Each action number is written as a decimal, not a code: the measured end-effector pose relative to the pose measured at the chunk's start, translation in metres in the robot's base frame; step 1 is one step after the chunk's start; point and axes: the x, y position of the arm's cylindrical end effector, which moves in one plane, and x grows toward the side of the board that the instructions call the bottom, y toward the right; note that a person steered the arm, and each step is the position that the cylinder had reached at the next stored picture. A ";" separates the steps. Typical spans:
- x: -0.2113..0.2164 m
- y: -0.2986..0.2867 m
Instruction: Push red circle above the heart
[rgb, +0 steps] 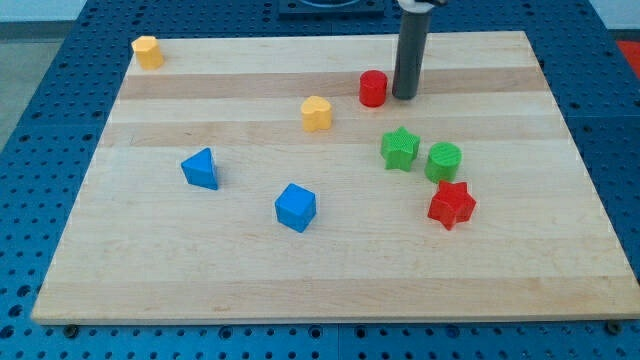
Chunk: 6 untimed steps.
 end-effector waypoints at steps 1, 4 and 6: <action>0.009 -0.014; -0.030 -0.056; -0.069 -0.062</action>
